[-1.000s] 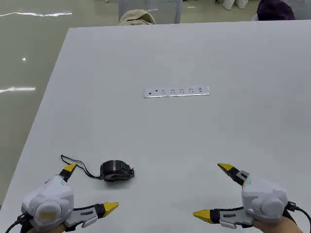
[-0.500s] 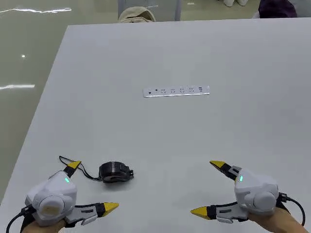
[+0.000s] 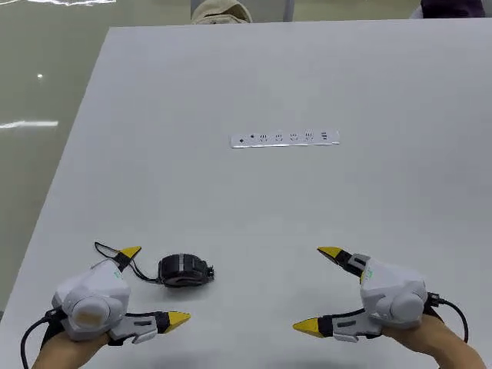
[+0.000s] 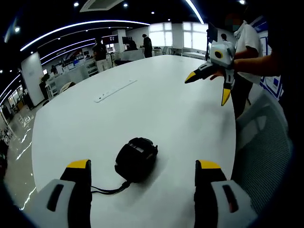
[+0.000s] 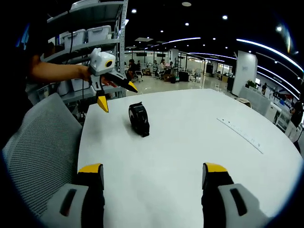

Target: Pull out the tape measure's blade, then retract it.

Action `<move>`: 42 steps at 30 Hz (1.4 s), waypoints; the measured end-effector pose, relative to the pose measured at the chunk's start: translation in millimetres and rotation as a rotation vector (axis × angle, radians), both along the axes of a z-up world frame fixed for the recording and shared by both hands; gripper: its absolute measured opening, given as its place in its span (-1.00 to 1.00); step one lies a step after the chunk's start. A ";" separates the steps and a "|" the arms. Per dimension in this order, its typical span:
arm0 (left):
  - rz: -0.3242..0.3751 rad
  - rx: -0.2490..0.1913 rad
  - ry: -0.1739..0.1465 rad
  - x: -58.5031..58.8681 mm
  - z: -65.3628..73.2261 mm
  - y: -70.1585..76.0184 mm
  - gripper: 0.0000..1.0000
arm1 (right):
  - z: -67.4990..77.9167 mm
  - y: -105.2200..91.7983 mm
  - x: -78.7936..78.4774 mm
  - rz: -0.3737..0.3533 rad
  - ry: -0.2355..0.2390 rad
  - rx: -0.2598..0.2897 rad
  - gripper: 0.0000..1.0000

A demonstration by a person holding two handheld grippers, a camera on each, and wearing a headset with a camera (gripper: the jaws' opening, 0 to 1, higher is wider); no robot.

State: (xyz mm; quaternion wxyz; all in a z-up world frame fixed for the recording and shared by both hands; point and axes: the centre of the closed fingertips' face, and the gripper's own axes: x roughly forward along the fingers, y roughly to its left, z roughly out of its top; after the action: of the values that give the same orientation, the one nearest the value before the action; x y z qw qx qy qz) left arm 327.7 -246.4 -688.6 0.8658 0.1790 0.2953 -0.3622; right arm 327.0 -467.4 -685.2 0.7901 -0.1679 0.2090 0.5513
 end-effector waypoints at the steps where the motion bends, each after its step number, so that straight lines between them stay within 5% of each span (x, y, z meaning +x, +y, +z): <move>1: -0.007 0.009 0.003 1.5 -2.5 1.5 0.74 | -0.5 1.9 2.0 0.007 0.000 0.001 0.71; 32: -0.257 0.154 0.081 26.6 -33.6 4.3 0.16 | -23.2 58.4 24.7 0.188 -0.008 -0.008 0.33; 42: -0.391 0.249 0.113 29.1 -47.3 4.7 -0.01 | -26.3 75.4 33.0 0.242 -0.023 -0.034 0.24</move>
State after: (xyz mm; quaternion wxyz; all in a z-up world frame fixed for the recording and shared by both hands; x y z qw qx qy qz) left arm 356.8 -241.7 -735.9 0.7324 0.3176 0.3457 -0.4931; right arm 360.0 -391.9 -711.5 0.7170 -0.2115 0.1876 0.6372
